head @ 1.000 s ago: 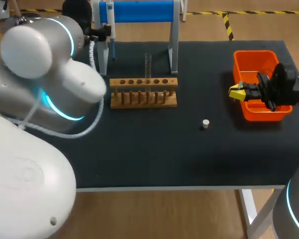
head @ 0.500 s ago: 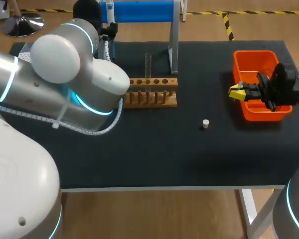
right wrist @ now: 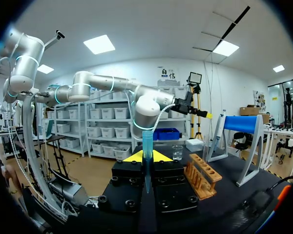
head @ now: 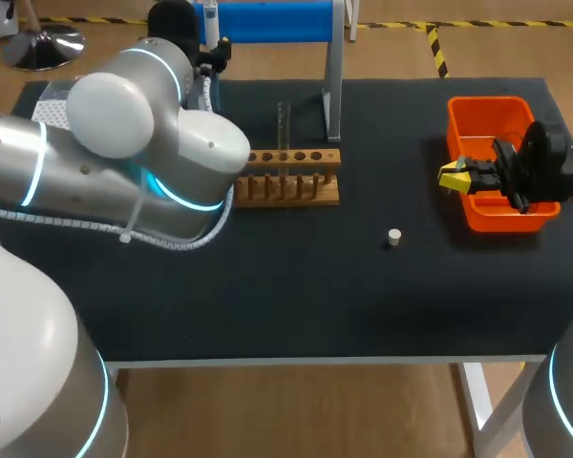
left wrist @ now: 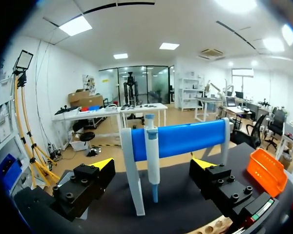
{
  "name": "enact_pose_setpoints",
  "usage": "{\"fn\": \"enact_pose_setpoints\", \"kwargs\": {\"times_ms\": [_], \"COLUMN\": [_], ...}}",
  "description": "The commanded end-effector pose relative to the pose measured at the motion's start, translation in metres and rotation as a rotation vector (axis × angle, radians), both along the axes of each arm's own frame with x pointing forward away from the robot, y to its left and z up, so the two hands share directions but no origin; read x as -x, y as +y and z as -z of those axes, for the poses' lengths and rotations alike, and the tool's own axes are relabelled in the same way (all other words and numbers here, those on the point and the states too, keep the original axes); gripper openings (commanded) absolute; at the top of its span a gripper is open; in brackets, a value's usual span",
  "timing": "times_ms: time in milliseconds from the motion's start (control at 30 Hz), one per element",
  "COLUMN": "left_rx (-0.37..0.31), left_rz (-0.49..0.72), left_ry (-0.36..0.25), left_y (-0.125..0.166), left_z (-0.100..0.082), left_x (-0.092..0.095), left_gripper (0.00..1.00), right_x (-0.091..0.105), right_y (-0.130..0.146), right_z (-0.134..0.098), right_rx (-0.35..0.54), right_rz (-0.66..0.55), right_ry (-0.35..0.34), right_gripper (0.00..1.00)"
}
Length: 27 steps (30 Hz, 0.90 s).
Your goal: Invert the test tube, pick up the pipette, mount the tip to pipette, aspirate from beaker and dispense into the tube, eject the tip, return the pipette, and cap with the stopper.
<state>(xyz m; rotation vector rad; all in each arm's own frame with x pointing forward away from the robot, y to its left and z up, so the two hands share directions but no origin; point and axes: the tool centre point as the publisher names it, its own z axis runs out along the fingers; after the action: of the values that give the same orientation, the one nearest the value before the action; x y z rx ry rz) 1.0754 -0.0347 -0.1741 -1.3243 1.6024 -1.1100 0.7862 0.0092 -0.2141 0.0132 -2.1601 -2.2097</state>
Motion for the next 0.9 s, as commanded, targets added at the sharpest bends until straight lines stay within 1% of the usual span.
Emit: {"fn": "enact_pose_setpoints", "kwargs": {"times_ms": [33,467,533,567,600,633,733,867,900], "left_rx": [0.002,0.004,0.003,0.003,0.006,0.004,0.005,0.007,0.008], "left_rz": [0.006,0.025,0.026,0.027,0.030,0.031,0.033,0.036,0.036], "left_ry": [-0.008,-0.012,-0.012,-0.012,-0.014,-0.015,-0.014,-0.011,-0.010], "left_y": [-0.002,-0.010,-0.010,-0.010,-0.010,-0.010,-0.010,-0.011,-0.011], "left_z": [0.006,0.013,0.014,0.014,0.014,0.014,0.016,0.019,0.021], "left_x": [-0.011,-0.036,-0.040,-0.041,-0.044,-0.046,-0.052,-0.058,-0.060], "left_gripper": [1.00,1.00,0.89,0.88,0.78,0.65,0.57,0.58,0.59], "right_x": [0.001,0.001,0.001,0.001,0.001,0.001,0.001,0.001,0.001], "right_y": [0.000,0.000,0.000,0.000,0.000,0.000,0.000,0.000,0.000], "right_z": [0.000,0.000,0.000,0.000,0.000,0.000,0.000,0.000,0.000], "right_rx": [0.002,0.002,0.002,0.002,0.002,0.002,0.002,0.002,0.002], "right_rz": [0.002,0.002,0.002,0.002,0.002,0.002,0.002,0.002,0.002], "right_ry": [-0.001,-0.001,-0.001,-0.001,-0.001,-0.001,-0.001,-0.001,-0.001], "right_gripper": [0.00,0.00,0.00,0.00,0.00,0.00,0.00,0.00,0.00]}}
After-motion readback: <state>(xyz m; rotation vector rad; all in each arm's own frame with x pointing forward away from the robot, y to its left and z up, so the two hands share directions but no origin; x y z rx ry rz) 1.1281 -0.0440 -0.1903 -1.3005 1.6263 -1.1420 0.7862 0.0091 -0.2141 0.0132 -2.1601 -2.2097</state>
